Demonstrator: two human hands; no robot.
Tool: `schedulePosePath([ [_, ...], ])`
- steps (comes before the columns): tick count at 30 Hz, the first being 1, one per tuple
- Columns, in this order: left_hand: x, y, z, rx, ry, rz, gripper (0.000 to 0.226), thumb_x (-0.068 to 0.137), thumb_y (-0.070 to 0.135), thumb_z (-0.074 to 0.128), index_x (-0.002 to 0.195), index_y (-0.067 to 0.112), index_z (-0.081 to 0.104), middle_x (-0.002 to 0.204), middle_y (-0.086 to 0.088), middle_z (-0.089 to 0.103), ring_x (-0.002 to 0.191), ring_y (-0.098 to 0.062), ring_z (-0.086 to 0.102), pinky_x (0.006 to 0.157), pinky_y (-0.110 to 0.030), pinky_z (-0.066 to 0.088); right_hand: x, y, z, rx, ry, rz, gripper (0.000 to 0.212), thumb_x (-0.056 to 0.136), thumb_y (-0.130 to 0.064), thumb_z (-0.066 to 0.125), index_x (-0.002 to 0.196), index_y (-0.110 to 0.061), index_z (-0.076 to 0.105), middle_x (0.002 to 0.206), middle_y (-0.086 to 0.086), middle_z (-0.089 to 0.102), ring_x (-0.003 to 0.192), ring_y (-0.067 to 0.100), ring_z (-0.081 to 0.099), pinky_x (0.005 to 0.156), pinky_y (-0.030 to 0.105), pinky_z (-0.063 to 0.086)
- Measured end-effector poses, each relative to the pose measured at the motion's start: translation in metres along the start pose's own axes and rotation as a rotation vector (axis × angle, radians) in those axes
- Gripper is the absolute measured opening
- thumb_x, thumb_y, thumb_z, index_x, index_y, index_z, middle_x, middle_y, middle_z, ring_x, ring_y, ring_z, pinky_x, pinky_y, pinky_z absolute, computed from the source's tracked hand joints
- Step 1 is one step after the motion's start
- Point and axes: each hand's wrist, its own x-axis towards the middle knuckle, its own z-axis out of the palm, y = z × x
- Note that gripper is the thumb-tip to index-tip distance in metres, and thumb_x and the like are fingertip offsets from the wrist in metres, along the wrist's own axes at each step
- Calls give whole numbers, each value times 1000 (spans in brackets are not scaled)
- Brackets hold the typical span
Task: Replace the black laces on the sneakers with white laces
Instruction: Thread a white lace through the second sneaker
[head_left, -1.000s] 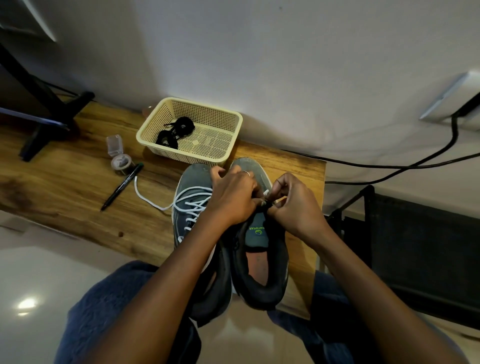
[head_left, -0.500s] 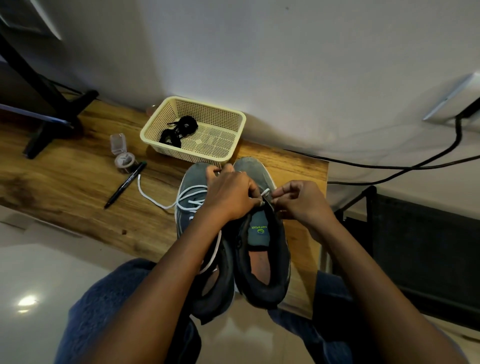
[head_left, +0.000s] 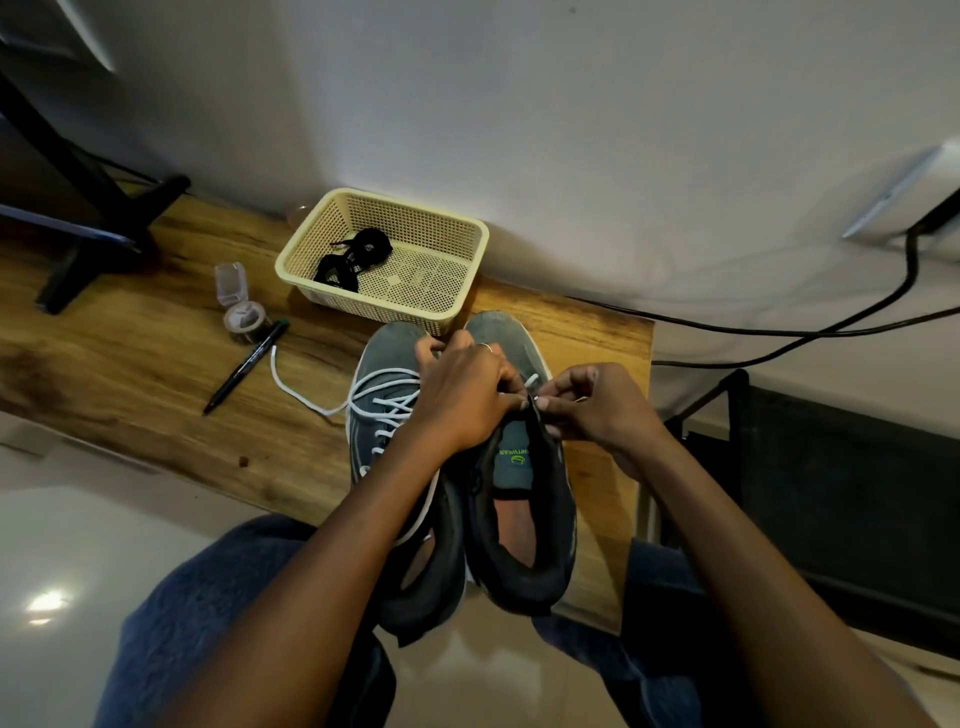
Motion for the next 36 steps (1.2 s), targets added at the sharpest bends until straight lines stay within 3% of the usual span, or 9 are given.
schedulePosePath([
  [12, 1, 1, -6, 84, -13, 32, 19, 83, 51, 64, 93, 37, 72, 110, 13, 62, 115, -16, 40, 100, -41, 15, -1, -9, 3, 76, -19, 99, 17, 98, 1, 47, 82, -5, 51, 71, 12, 54, 58, 16, 53, 41, 15, 48],
  [17, 1, -3, -8, 71, -29, 22, 22, 78, 52, 69, 95, 37, 69, 109, 13, 61, 114, -15, 41, 97, -39, 17, -1, -16, -4, 282, 49, 195, 18, 104, -8, 30, 87, -9, 34, 83, 22, 55, 62, 29, 60, 42, 30, 54],
  [20, 1, -4, -10, 44, -34, 25, 25, 77, 50, 71, 96, 37, 63, 110, 13, 61, 114, -15, 42, 94, -38, 19, -1, -14, -7, 208, 28, 154, 4, 103, -12, 40, 104, -9, 39, 85, 19, 57, 60, 25, 60, 44, 30, 54],
  [22, 1, -5, -12, 22, -40, 17, 32, 74, 50, 73, 99, 37, 58, 113, 12, 60, 116, -16, 41, 93, -37, 20, 0, -11, -5, 84, -4, 82, 16, 98, -13, 53, 109, -5, 47, 78, 15, 58, 59, 22, 59, 44, 29, 52],
  [25, 1, -9, -17, 47, -90, -7, 52, 72, 54, 73, 114, 36, 49, 125, 8, 53, 123, -19, 37, 95, -38, 21, 1, -9, 0, -126, 5, -6, 10, 92, -8, 61, 93, 1, 61, 77, 15, 61, 60, 21, 60, 48, 28, 53],
  [28, 2, -14, -20, 59, -118, -53, 64, 70, 57, 73, 122, 35, 45, 129, 7, 51, 126, -19, 35, 97, -39, 22, 8, -7, -7, -119, 123, 9, 18, 93, -3, 58, 76, -4, 56, 68, 15, 63, 60, 28, 64, 70, 46, 58],
  [30, 1, -15, -20, 51, -121, -64, 66, 68, 59, 73, 123, 35, 44, 130, 7, 52, 126, -19, 36, 97, -39, 21, 11, -8, -18, -194, 190, -31, 22, 92, -5, 60, 71, -9, 57, 69, 14, 65, 65, 30, 68, 71, 43, 59],
  [33, 1, -18, -22, 22, -167, -61, 72, 66, 64, 71, 126, 35, 42, 132, 6, 50, 127, -20, 35, 99, -40, 21, 5, -12, -23, -301, 70, -107, 12, 89, -12, 67, 77, -8, 65, 74, 11, 68, 61, 16, 64, 60, 28, 54],
  [36, 1, -24, -28, -26, -236, -93, 81, 63, 69, 71, 130, 35, 41, 133, 8, 49, 129, -19, 34, 102, -40, 23, 1, -13, -12, -401, -76, -159, 5, 85, -14, 71, 81, -11, 70, 81, 5, 70, 73, 13, 62, 75, 38, 53],
])
